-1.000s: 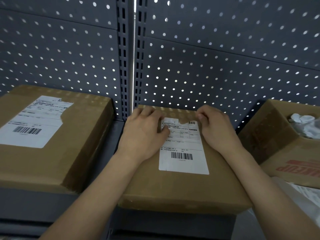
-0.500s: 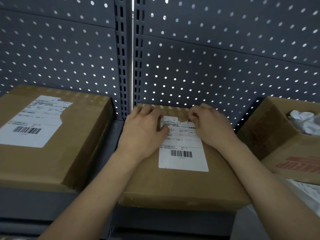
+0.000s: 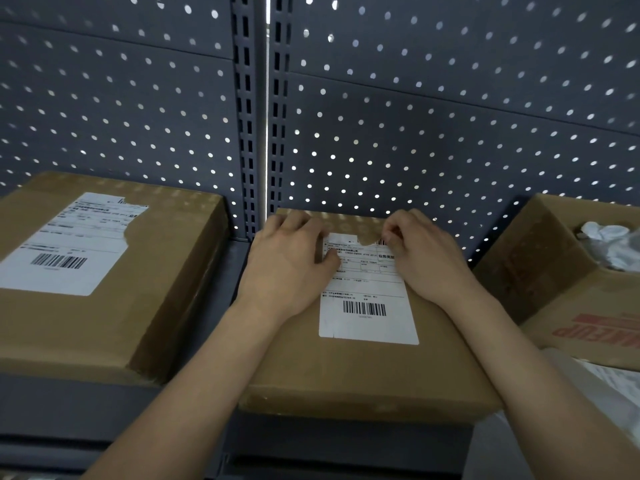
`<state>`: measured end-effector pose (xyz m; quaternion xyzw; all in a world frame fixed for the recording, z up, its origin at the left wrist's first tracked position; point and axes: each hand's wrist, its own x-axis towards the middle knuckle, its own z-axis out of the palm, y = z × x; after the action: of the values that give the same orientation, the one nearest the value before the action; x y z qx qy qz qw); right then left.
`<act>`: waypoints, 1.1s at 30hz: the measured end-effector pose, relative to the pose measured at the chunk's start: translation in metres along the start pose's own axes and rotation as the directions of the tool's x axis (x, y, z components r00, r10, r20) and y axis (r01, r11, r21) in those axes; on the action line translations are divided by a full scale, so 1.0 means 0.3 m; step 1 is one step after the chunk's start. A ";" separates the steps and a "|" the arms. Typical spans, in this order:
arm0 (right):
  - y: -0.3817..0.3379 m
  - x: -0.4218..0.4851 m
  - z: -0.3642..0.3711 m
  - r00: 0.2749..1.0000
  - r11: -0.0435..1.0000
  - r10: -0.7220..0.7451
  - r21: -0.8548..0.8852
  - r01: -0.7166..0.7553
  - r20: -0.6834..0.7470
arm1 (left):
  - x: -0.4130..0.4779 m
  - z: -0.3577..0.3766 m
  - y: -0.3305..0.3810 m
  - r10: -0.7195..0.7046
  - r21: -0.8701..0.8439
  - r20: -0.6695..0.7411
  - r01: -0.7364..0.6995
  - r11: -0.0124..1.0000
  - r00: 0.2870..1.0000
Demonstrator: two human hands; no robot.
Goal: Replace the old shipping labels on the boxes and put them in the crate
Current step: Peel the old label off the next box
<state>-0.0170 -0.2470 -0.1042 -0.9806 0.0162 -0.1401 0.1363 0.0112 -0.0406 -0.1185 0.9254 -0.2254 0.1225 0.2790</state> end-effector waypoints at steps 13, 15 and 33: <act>0.003 -0.007 -0.020 1.000 0.978 -0.005 0.210 0.003 0.011 | 0.003 0.001 0.000 0.000 0.016 0.002 0.000 1.000 1.000; 0.004 -0.003 -0.015 1.000 0.983 -0.008 0.186 0.004 0.019 | 0.003 0.001 -0.001 -0.001 0.014 0.005 0.000 1.000 1.000; -0.019 -0.063 -0.060 0.997 0.966 -0.061 0.248 0.073 -0.057 | 0.000 0.005 -0.004 -0.001 0.008 -0.019 0.002 1.000 1.000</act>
<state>-0.0401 -0.2450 -0.0912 -0.9519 -0.0316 -0.1693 0.2535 0.0119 -0.0407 -0.1201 0.9255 -0.2216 0.1319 0.2774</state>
